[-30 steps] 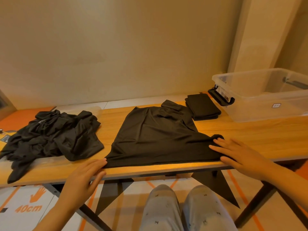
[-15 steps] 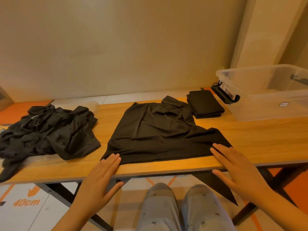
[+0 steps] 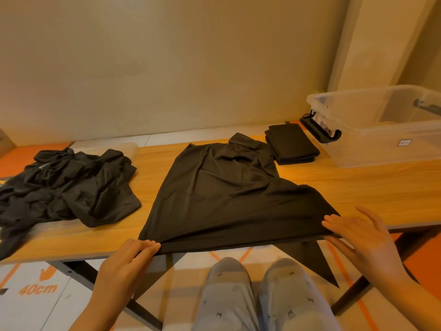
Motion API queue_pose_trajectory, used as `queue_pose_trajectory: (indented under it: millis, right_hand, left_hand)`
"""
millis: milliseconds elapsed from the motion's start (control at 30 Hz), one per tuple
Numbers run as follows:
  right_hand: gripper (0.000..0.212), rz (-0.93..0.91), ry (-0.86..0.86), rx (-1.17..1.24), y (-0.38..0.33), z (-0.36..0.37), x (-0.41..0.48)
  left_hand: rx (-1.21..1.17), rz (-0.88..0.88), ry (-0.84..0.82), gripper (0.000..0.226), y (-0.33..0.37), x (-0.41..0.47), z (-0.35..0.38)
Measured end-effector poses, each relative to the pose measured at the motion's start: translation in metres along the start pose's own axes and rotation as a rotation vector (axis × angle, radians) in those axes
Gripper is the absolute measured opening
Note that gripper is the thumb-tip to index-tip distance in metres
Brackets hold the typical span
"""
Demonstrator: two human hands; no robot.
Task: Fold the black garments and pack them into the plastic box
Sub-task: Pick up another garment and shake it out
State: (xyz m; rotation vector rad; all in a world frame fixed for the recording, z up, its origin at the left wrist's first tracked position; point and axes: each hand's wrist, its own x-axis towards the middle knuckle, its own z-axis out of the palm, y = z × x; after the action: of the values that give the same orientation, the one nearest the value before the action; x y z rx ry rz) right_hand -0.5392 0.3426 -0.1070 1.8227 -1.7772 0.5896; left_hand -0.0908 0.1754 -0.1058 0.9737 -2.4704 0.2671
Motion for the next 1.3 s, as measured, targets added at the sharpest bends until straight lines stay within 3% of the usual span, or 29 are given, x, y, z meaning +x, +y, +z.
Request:
queue_pose_trajectory:
  millis: [67,167,300,400,467,500,533,667,833,1033,1200,1300]
  right_hand:
    - [0.055,-0.005,-0.004,-0.006,0.000,0.003,-0.003]
    - [0.053,-0.008,-0.058,0.036,0.003,-0.001,-0.003]
    - [0.061,-0.008,-0.124,0.119,0.009,-0.019,0.002]
    - [0.043,0.045,-0.132,0.191,0.013,-0.040,0.016]
    - [0.045,0.059,-0.089,0.234,0.018,-0.047,0.032]
    - [0.036,0.092,-0.056,0.236,0.016,-0.053,0.044]
    - [0.023,0.134,-0.029,0.242,0.015,-0.058,0.056]
    - [0.031,0.253,-0.026,0.401,0.020,-0.082,0.102]
    - [0.022,0.362,-0.017,0.743,0.035,-0.106,0.164]
    - [0.008,0.342,0.101,0.931,0.047,-0.163,0.220]
    - [0.034,0.247,0.229,1.089,0.045,-0.222,0.260]
    - [0.015,0.288,0.350,1.096,0.047,-0.244,0.288]
  left_hand:
    - [0.045,0.022,0.009,0.028,-0.001,-0.001,-0.001]
    - [0.047,-0.013,-0.097,0.066,-0.002,-0.002,-0.011]
    - [-0.037,-0.016,-0.118,0.071,-0.003,0.000,-0.030]
    - [-0.112,-0.011,-0.145,0.068,-0.008,0.004,-0.041]
    - [-0.198,-0.087,-0.071,0.033,-0.011,0.019,-0.052]
    - [-0.218,-0.114,-0.020,0.025,-0.017,0.027,-0.053]
    - [-0.207,-0.118,0.014,0.027,-0.019,0.038,-0.057]
    - [-0.134,-0.060,0.083,0.031,-0.029,0.088,-0.083]
    - [-0.475,-0.168,0.162,0.029,-0.037,0.155,-0.123]
    - [-0.781,-0.292,0.305,0.015,-0.051,0.208,-0.184]
    - [-0.927,-0.249,0.466,0.014,-0.050,0.236,-0.247]
    - [-0.959,-0.225,0.548,0.013,-0.046,0.259,-0.277]
